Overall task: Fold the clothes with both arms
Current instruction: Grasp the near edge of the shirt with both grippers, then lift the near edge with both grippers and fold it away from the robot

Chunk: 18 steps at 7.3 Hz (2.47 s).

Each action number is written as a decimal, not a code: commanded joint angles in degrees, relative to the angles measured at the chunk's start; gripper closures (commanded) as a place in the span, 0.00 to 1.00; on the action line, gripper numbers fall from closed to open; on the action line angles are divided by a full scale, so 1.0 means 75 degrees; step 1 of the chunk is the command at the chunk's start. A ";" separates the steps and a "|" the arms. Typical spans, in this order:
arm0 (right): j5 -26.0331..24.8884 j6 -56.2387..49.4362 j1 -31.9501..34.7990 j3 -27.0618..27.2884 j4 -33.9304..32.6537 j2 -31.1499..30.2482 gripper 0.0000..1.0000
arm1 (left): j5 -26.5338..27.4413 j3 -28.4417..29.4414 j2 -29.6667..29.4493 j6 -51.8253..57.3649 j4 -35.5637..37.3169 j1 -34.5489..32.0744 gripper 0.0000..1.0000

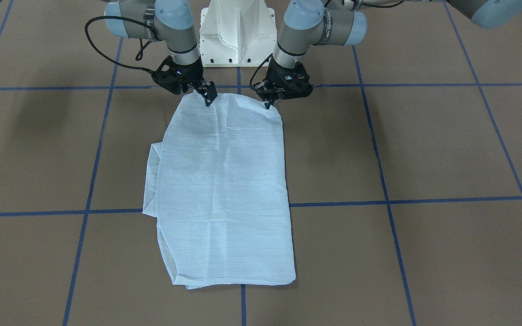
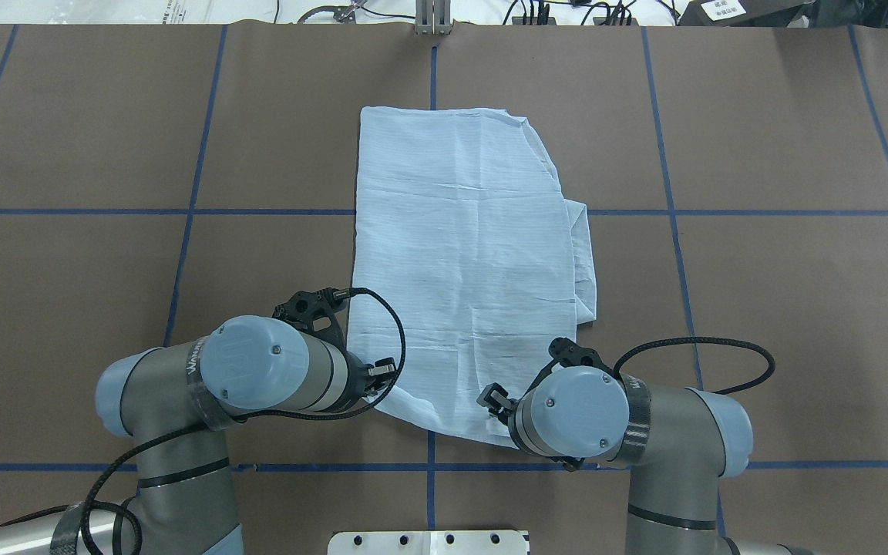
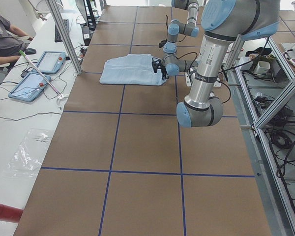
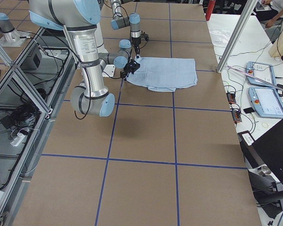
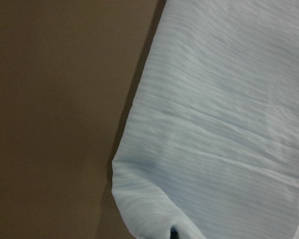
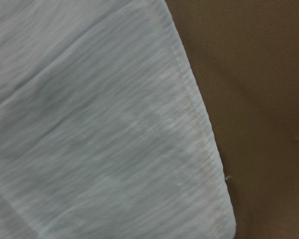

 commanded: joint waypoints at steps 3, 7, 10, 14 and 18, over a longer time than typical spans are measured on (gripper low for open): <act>0.0000 0.0138 -0.0140 0.0001 -0.0012 -0.0026 0.20 | 0.0000 -0.0005 -0.0010 -0.0003 0.0000 0.0000 1.00; 0.0023 0.0127 -0.0105 0.0013 -0.0012 0.0009 0.81 | 0.0000 -0.0028 -0.0010 -0.0003 0.0012 0.0000 1.00; 0.0047 0.0127 -0.0034 0.0247 -0.0351 0.0010 0.82 | 0.0000 -0.0028 -0.0021 0.0009 0.0012 0.0000 1.00; 0.0024 0.0127 0.0106 0.0549 -0.0352 0.0021 1.00 | -0.0011 -0.0261 -0.0033 -0.0003 0.0023 -0.0012 1.00; 0.0175 0.0091 0.0200 0.1590 -0.0352 -0.0107 1.00 | -0.0372 -0.2192 0.0202 -0.0108 0.1178 0.0082 1.00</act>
